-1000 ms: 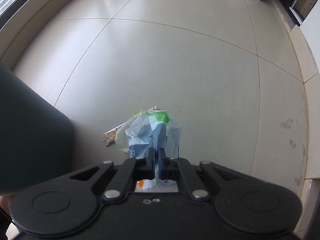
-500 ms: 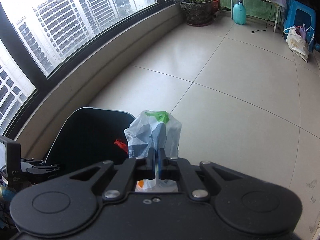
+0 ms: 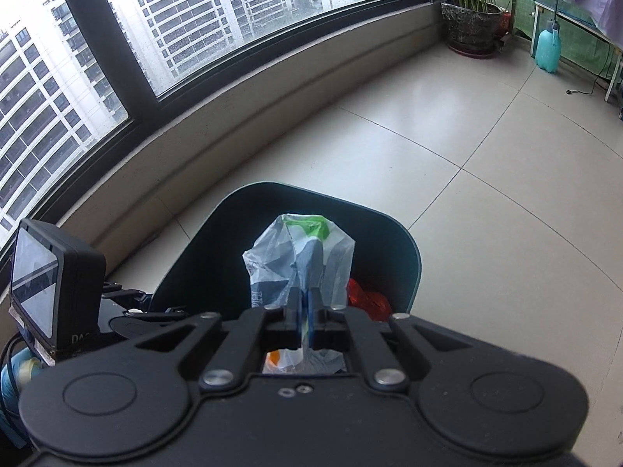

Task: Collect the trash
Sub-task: 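Lift the clear bag over the teal bin and release it inside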

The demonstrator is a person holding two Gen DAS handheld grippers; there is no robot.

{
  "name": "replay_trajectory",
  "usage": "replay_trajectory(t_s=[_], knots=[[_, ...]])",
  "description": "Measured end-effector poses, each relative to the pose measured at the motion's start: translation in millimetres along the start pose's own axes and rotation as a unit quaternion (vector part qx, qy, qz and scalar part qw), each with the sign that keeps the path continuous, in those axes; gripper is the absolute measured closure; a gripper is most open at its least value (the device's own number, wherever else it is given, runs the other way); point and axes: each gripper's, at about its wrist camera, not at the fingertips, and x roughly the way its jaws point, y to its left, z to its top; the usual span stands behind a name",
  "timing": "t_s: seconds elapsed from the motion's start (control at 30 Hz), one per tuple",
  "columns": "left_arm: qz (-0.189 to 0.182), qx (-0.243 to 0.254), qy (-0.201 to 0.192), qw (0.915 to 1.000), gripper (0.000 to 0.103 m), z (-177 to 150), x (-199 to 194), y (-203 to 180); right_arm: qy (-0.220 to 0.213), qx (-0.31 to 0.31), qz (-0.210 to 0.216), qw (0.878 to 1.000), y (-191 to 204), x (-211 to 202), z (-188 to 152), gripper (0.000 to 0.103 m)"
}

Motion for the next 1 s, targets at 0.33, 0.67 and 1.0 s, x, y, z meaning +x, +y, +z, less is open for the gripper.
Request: replay_trajectory(t_s=[0.33,0.67,1.0], knots=[[0.0,0.001,0.001,1.0,0.075,0,0,0,0.045,-0.022,-0.021,0.999,24,52,-12,0.101],[0.0,0.001,0.001,1.0,0.075,0,0,-1,0.066,-0.024,-0.008,0.998,26,66,-19,0.086],[0.001,0.002,0.001,1.0,0.075,0,1,-1,0.024,-0.015,0.021,0.999,8,15,-18,0.076]])
